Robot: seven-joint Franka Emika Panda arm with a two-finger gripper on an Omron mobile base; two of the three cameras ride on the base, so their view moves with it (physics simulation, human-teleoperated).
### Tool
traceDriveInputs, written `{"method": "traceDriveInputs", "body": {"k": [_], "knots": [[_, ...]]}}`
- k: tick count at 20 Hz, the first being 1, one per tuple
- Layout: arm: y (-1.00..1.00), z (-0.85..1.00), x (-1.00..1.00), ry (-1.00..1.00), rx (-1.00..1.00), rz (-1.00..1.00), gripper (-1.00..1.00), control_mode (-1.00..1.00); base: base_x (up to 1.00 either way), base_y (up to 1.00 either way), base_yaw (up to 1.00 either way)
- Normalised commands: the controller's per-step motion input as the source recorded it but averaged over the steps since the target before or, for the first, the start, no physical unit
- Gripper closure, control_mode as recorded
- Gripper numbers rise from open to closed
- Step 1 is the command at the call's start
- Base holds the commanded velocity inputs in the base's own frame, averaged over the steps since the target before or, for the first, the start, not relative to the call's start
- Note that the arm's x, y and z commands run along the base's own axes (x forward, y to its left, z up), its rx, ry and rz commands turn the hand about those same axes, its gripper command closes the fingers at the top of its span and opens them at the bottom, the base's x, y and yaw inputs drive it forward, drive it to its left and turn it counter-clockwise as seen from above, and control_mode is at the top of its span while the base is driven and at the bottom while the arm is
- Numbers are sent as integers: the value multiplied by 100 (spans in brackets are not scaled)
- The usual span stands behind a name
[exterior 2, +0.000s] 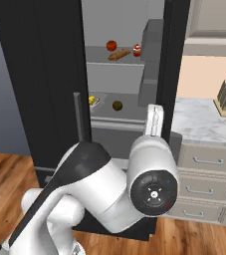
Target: Place the tupperware on the second highest shelf of the fridge. Make space for the tupperware among the existing items by rearranging them on the shelves if needed. Close the fridge door when finished.
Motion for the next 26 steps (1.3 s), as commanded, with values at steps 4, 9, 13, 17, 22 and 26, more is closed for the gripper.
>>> {"method": "traceDriveInputs", "body": {"k": [4,9,13,17,22,26], "knots": [[-43,-27,50,10,20,10,-100,-100,0,0,0],[-38,-45,65,10,7,18,-100,-100,0,0,0],[-56,-36,42,3,9,13,-100,-100,0,0,0],[-41,-54,31,0,15,14,-100,-100,0,0,0],[-33,-38,18,-1,16,19,-100,-100,0,0,0],[-2,-40,39,0,6,16,-100,-100,0,0,0]]}}
